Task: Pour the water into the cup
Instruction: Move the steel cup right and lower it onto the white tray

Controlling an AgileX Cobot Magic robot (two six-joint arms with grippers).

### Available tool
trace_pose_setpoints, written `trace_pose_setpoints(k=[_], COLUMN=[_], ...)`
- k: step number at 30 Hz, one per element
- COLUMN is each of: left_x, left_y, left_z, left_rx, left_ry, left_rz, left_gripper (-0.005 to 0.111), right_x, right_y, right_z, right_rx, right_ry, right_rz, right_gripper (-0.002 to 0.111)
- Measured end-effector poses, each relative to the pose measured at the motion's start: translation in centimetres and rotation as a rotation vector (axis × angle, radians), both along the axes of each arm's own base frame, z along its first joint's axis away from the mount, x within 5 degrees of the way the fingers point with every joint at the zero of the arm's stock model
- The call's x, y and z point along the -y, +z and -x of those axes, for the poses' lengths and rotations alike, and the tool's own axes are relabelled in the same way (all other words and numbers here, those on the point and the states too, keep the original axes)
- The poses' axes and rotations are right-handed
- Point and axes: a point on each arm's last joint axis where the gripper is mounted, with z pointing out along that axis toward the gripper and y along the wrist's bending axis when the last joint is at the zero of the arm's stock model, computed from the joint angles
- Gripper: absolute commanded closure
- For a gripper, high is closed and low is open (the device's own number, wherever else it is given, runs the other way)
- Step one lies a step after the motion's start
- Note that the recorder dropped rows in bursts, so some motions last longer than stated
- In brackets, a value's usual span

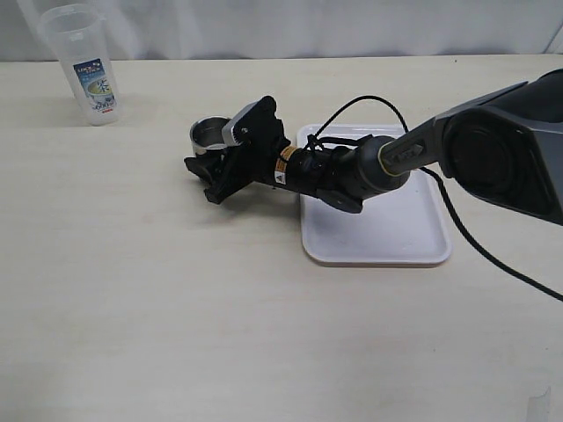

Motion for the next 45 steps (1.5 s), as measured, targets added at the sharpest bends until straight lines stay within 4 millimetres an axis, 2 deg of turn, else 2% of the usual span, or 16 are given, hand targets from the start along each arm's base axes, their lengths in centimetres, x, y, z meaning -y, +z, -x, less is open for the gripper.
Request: trace_pose_setpoints(k=[4, 8, 12, 14, 18, 20, 30, 36, 45], left_x=[0.0, 0.0, 0.0, 0.0, 0.0, 0.0, 0.0, 0.0, 0.0], left_y=[0.0, 0.0, 0.0, 0.0, 0.0, 0.0, 0.0, 0.0, 0.0], left_z=[0.0, 0.0, 0.0, 0.0, 0.0, 0.0, 0.0, 0.0, 0.0], left_rx=[0.0, 0.0, 0.0, 0.0, -0.001, -0.001, -0.002, -0.004, -0.004], left_ry=[0.0, 0.0, 0.0, 0.0, 0.0, 0.0, 0.0, 0.0, 0.0], left_rz=[0.0, 0.0, 0.0, 0.0, 0.0, 0.0, 0.0, 0.0, 0.0], left_gripper=[0.107, 0.107, 0.107, 0.107, 0.107, 0.107, 0.107, 0.107, 0.107], right_x=[0.1, 0.1, 1.3, 3.4, 7.9, 10.1, 16.1, 17.0, 16.6], right_y=[1.3, 4.2, 6.5, 7.8, 8.5, 8.3, 5.5, 4.6, 2.1], right_z=[-0.2, -0.5, -0.7, -0.8, -0.4, 0.0, 1.2, 1.8, 2.2], right_rx=[0.006, 0.04, 0.056, 0.056, 0.03, 0.015, -0.047, -0.032, -0.013], right_ry=[-0.015, -0.029, -0.056, -0.095, -0.177, -0.214, -0.323, -0.312, -0.263], right_rz=[0.018, 0.002, -0.029, -0.033, -0.027, -0.037, 0.037, 0.092, 0.048], right_gripper=[0.104, 0.104, 0.104, 0.104, 0.104, 0.104, 0.104, 0.104, 0.104])
